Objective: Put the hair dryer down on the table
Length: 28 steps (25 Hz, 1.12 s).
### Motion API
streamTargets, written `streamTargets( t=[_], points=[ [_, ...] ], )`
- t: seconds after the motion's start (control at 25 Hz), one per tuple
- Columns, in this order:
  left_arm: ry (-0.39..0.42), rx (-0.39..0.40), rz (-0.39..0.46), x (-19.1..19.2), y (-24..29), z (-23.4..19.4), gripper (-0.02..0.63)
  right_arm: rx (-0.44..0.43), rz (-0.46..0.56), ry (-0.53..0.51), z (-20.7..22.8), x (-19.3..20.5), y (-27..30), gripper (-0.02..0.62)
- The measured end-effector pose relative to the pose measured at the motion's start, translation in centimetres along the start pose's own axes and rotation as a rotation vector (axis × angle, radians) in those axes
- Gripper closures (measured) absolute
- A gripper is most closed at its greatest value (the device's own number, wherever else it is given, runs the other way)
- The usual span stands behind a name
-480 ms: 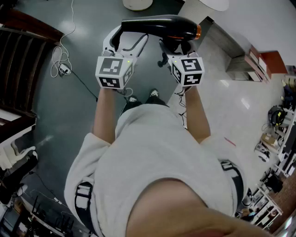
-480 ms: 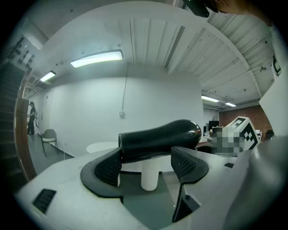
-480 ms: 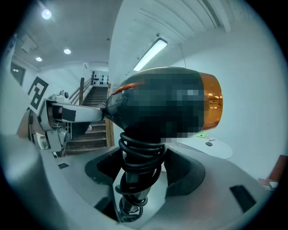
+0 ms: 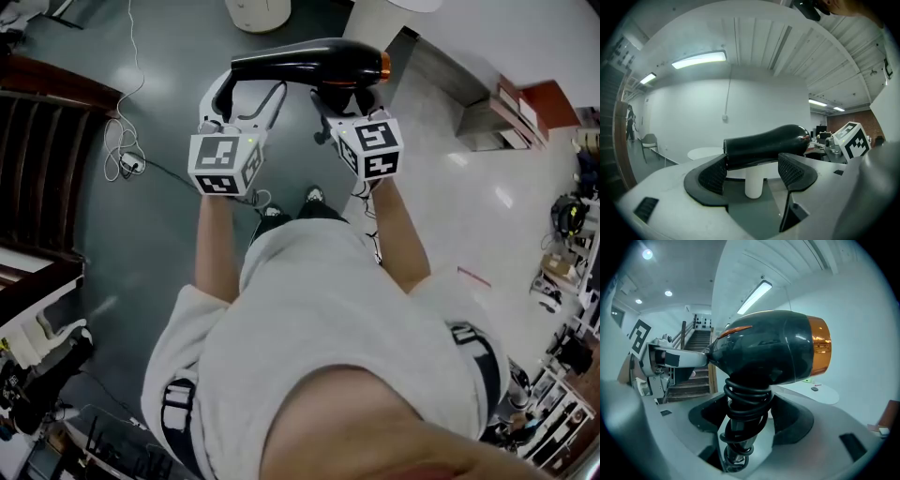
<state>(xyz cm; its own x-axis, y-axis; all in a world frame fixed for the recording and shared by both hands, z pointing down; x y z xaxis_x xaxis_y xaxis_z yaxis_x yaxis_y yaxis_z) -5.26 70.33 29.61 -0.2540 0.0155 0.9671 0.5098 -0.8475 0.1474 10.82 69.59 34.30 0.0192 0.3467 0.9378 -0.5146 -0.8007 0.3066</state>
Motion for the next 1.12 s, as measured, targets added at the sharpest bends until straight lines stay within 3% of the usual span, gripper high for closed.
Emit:
streamTargets(
  t=[0.68,1.12],
  points=[
    [0.001,0.009,-0.019,-0.9,6.5,5.0,0.265,0.014,-0.017,-0.011,8.1,0.2,-1.3,0.313],
    [-0.019,0.021,-0.027,-0.3,10.8,3.9,0.265,0.027,-0.042,-0.015,11.3,-0.5,1.6,0.313]
  ],
)
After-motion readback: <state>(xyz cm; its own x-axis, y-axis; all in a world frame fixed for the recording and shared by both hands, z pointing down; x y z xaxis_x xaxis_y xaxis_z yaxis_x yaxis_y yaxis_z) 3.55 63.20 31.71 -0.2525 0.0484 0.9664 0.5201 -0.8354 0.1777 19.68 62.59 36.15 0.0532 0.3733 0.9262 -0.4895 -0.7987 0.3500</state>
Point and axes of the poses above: the fingertips, and each gripper's own axes: y forward along the fingers, z to its right, x out of its underside, the point moved 5 cm from there along -y, backward along the fingers, and after that the axes turned 13 degrees about y, right-handed, at the moved point
